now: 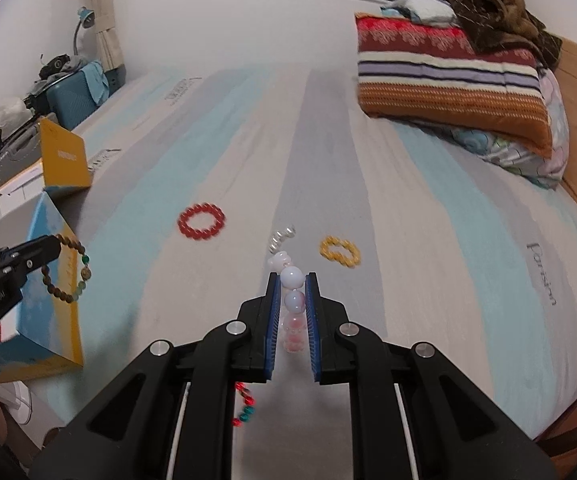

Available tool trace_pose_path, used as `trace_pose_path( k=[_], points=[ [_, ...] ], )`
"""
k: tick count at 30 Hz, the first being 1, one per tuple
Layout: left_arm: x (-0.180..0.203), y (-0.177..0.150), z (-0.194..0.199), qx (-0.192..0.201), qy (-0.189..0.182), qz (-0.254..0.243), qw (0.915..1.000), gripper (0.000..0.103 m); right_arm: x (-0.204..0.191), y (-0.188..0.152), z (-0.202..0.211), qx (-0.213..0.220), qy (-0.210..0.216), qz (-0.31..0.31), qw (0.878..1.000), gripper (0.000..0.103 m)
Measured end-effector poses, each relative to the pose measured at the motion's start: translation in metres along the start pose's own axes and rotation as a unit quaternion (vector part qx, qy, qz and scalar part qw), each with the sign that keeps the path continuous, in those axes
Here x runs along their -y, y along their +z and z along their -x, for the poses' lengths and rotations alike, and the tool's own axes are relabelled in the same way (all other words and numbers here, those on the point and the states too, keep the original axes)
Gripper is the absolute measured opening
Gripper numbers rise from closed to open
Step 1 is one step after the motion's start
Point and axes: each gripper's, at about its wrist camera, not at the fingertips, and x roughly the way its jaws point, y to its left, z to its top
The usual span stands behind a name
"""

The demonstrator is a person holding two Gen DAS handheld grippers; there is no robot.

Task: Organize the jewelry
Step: 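Carry both bead bracelets into the white box and open both tools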

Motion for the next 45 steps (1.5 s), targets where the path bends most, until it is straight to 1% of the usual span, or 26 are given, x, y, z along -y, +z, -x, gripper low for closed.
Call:
trace_pose_path(
  k=[5,10,14,21,28,33,36,39,42,45],
  points=[
    [-0.023,0.011,0.019,0.009,0.001,0.015,0.9998,0.007,-0.028,0.022,0.008,0.013,0.013,0.017,1.000,0.012],
    [-0.055,0.018,0.045,0.026,0.027,0.030,0.9989,0.007,-0.062,0.039,0.017,0.024,0.032,0.034,0.999,0.012],
    [-0.081,0.019,0.060,0.031,0.038,0.041,0.9980,0.008,-0.095,0.047,0.024,0.031,0.051,0.050,0.997,0.012],
    [-0.134,0.009,0.083,0.035,0.072,0.071,0.9942,0.008,-0.158,0.053,0.036,0.041,0.081,0.083,0.992,0.012],
    [-0.181,-0.011,0.106,0.037,0.102,0.098,0.9893,0.008,-0.221,0.047,0.046,0.043,0.116,0.121,0.985,0.012],
    [-0.215,-0.031,0.112,0.022,0.124,0.123,0.9844,0.008,-0.255,0.040,0.051,0.042,0.138,0.138,0.980,0.012],
    [-0.234,-0.042,0.109,0.007,0.133,0.137,0.9817,0.008,-0.275,0.033,0.051,0.039,0.153,0.150,0.976,0.012],
    [-0.249,-0.053,0.104,-0.007,0.140,0.147,0.9791,0.008,-0.295,0.025,0.045,0.027,0.165,0.163,0.972,0.012],
    [-0.262,-0.064,0.098,-0.019,0.145,0.160,0.9762,0.008,-0.317,0.017,0.030,-0.002,0.188,0.177,0.966,0.012],
    [-0.272,-0.072,0.091,-0.034,0.150,0.170,0.9734,0.008,-0.337,0.007,0.014,-0.025,0.185,0.194,0.963,0.012]
  ],
)
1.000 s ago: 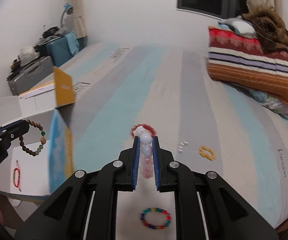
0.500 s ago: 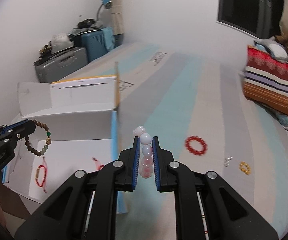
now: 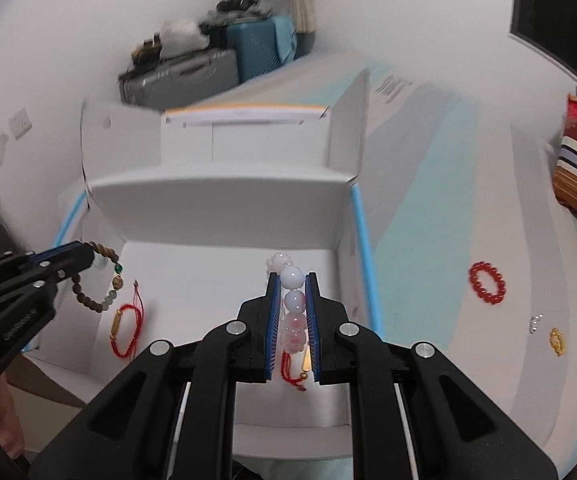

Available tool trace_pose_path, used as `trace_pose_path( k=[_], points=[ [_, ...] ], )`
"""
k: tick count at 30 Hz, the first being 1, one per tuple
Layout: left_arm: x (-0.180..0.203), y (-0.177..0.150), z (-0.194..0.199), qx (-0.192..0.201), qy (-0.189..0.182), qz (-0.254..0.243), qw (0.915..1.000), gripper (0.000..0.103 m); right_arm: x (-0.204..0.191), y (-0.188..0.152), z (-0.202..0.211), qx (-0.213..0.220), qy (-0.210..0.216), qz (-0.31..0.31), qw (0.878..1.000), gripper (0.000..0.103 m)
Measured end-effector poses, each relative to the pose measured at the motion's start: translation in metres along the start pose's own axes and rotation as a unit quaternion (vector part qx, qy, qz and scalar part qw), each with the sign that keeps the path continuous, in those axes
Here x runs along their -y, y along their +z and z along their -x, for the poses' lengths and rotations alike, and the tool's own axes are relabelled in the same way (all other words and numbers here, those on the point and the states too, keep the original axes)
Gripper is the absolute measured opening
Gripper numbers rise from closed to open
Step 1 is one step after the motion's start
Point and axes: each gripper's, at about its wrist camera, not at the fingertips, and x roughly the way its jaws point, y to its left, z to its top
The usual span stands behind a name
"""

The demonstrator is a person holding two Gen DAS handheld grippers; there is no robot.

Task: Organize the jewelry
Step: 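Carry both bead bracelets into the white box and open both tools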

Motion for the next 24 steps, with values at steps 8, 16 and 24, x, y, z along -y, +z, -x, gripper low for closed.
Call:
trace_pose_path(
  k=[8,16,24],
  points=[
    [-0.018,-0.011,-0.028,-0.037,0.002,0.013,0.9992,0.008,-0.013,-0.005,-0.036,-0.052,0.004,0.009,0.999,0.012],
    [-0.022,-0.018,-0.053,-0.076,0.009,0.017,0.9969,0.008,-0.011,-0.013,-0.061,-0.101,-0.002,0.003,0.995,0.012],
    [-0.025,-0.023,-0.061,-0.081,0.021,0.013,0.9964,0.008,-0.014,-0.019,-0.070,-0.116,0.006,0.005,0.993,0.012]
  ],
)
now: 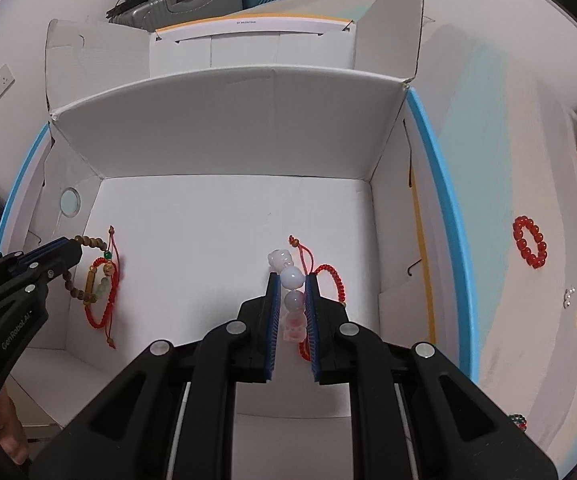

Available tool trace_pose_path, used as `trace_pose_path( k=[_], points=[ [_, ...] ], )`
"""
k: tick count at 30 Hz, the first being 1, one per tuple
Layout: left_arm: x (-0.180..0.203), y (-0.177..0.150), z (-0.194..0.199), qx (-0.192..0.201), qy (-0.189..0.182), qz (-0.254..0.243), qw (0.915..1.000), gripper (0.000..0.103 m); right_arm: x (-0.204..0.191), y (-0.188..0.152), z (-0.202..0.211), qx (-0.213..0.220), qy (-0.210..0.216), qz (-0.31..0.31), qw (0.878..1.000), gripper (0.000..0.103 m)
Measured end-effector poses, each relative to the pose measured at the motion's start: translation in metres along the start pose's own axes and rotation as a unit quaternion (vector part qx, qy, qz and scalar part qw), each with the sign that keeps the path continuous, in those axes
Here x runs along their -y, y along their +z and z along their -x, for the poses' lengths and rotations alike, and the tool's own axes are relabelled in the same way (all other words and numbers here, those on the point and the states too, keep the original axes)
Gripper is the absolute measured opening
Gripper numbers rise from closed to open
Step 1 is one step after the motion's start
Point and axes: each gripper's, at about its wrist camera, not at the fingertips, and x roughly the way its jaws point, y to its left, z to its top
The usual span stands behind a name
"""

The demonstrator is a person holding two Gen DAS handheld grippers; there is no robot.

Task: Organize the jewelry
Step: 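Carry both bead bracelets into the white box and open both tools, then withdraw both tools from the box toward the bracelets on the bed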

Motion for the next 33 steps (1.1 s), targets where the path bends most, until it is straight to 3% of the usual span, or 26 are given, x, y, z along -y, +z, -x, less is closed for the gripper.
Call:
trace_pose_path(
  k=[4,5,9,12,15,24,33],
  points=[
    [-0.002,0.001,-0.001,0.002,0.011,0.005,0.9999,0.011,-0.001,-0.001,-0.002,-0.003,-0.003,-0.001,1.000,0.012],
    [-0.002,0.001,-0.001,0.000,0.011,0.003,0.9999,0.017,-0.001,-0.001,-0.001,-0.002,-0.001,-0.005,1.000,0.015],
    [-0.003,-0.002,0.009,0.017,0.016,0.008,0.9997,0.051,-0.001,-0.001,0.007,0.011,0.013,-0.007,1.000,0.040],
    [-0.004,-0.002,0.019,0.029,0.019,0.012,0.9993,0.068,-0.003,-0.001,0.019,0.027,0.012,-0.005,1.000,0.054],
    [-0.003,-0.002,0.031,0.044,0.020,0.013,0.9987,0.077,-0.001,-0.001,0.032,0.042,0.010,-0.007,0.999,0.067],
    [0.028,-0.007,0.059,0.090,-0.003,-0.015,0.9958,0.093,0.030,-0.013,0.074,0.094,-0.033,-0.022,0.995,0.089],
    [0.099,-0.020,0.091,0.137,-0.063,-0.077,0.9855,0.097,0.106,-0.033,0.110,0.123,-0.070,-0.076,0.987,0.095]
  ],
)
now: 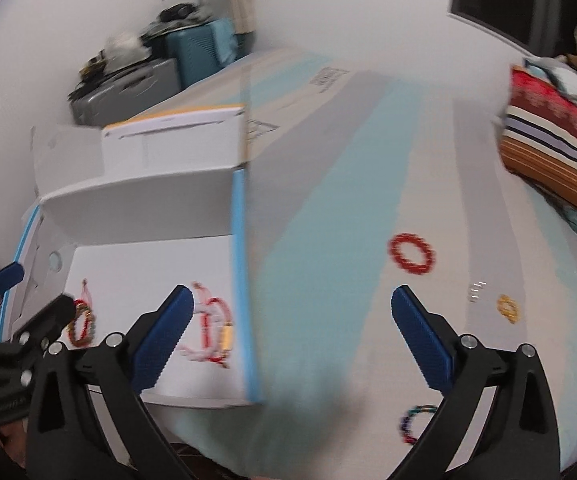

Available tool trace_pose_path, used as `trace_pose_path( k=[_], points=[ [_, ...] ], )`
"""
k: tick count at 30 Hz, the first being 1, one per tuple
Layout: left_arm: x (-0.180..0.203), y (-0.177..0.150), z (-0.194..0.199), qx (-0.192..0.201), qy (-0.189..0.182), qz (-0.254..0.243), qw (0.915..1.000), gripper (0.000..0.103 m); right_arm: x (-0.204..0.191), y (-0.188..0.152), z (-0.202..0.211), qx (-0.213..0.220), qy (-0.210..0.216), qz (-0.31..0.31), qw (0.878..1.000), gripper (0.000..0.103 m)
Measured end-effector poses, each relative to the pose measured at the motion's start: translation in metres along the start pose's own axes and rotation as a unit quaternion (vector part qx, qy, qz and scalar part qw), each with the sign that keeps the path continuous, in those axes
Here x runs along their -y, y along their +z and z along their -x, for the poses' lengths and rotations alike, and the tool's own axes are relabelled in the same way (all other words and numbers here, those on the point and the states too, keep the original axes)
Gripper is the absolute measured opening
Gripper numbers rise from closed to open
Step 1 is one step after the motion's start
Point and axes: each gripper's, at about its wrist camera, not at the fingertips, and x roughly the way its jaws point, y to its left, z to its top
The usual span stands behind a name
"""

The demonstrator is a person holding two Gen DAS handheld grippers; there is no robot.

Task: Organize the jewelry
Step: 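Withdraw both tools from the box toward the bracelets on the bed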

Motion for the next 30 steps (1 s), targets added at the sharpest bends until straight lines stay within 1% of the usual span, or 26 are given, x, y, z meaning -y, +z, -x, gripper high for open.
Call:
trace_pose_path(
  k=[5,9,11,12,15,21,25,30],
  points=[
    [0.042,0.002,0.008,0.011,-0.020,-0.021,0.9995,0.097,0.051,-0.005,0.015,0.011,-0.029,-0.025,0.999,0.095],
    [0.073,0.004,0.005,0.007,-0.035,-0.036,0.9987,0.097,0.084,-0.010,0.021,0.013,-0.047,-0.039,0.998,0.095],
    [0.091,0.004,0.004,0.006,-0.047,-0.044,0.9979,0.097,0.107,-0.014,0.024,0.012,-0.058,-0.049,0.997,0.095],
    [0.099,0.004,0.002,0.004,-0.050,-0.049,0.9975,0.097,0.111,-0.016,0.024,0.012,-0.063,-0.051,0.997,0.095],
    [0.126,0.002,-0.005,-0.003,-0.066,-0.064,0.9958,0.097,0.145,-0.024,0.025,0.006,-0.079,-0.066,0.995,0.095],
    [0.180,-0.005,-0.018,-0.012,-0.090,-0.094,0.9914,0.097,0.195,-0.037,0.020,-0.006,-0.100,-0.090,0.991,0.095],
    [0.214,-0.014,-0.035,-0.027,-0.098,-0.110,0.9887,0.097,0.222,-0.045,0.013,-0.014,-0.114,-0.095,0.989,0.095],
    [0.240,-0.028,-0.059,-0.048,-0.106,-0.123,0.9857,0.097,0.252,-0.054,-0.008,-0.027,-0.125,-0.107,0.986,0.095]
  ],
)
